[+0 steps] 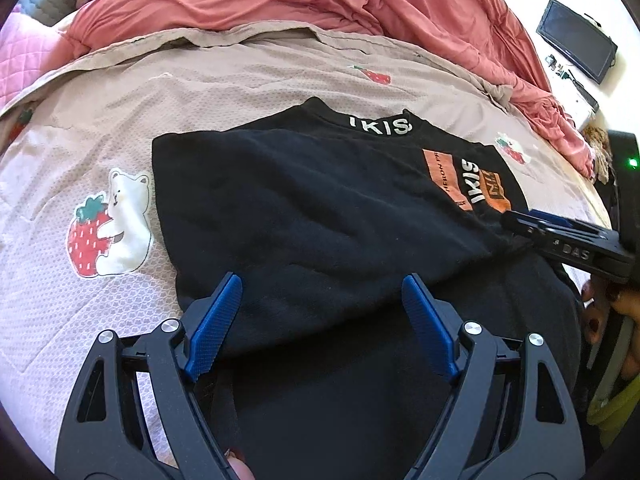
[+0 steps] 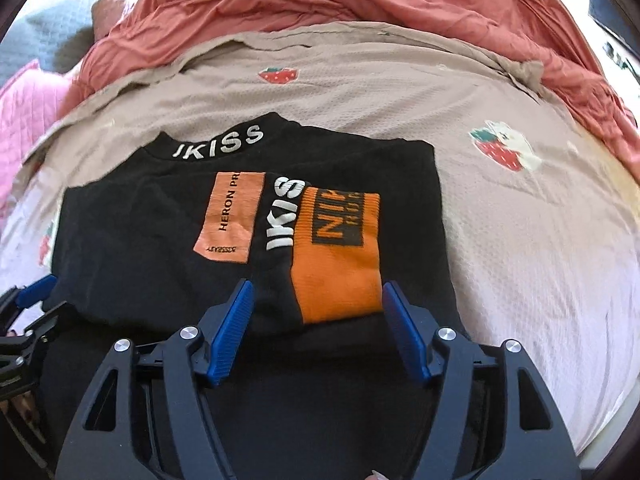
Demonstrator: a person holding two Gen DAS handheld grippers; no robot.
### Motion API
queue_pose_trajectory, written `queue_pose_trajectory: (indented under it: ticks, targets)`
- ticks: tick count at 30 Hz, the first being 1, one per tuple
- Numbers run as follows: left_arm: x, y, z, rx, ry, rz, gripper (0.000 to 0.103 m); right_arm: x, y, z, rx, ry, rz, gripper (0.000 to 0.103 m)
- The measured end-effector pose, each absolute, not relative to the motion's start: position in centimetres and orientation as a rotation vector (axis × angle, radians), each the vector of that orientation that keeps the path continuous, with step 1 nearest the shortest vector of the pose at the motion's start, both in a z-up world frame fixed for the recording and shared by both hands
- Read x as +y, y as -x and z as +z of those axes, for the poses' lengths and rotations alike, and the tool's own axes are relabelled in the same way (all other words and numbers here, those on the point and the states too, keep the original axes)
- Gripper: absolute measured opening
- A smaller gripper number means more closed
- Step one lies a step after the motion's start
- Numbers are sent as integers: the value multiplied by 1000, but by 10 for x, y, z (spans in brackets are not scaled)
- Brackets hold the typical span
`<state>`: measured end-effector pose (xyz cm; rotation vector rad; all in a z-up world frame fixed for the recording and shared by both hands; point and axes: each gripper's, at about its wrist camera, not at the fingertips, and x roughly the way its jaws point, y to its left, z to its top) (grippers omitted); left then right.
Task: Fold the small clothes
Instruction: 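Release the cuff and pull both tools back from the folded shirt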
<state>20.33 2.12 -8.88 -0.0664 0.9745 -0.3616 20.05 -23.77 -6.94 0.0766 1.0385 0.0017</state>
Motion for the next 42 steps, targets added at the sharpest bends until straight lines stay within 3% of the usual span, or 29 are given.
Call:
queue_pose_trajectory:
  ticks: [4,14,20,42]
  targets:
    - [24,-203,-85,973,74,-349,76,-241,-193,-65,1038,-121,8,76]
    - [39,-200,-67,945,88,-295,81,-237,-180,-44,995,-107,25,83]
    - [45,-192,-55,915,74,-253,93,-243,-170,-31,970,-103,32,93]
    - [72,-125,-1,813,121,-69,94,-248,-126,21,844,-68,84,97]
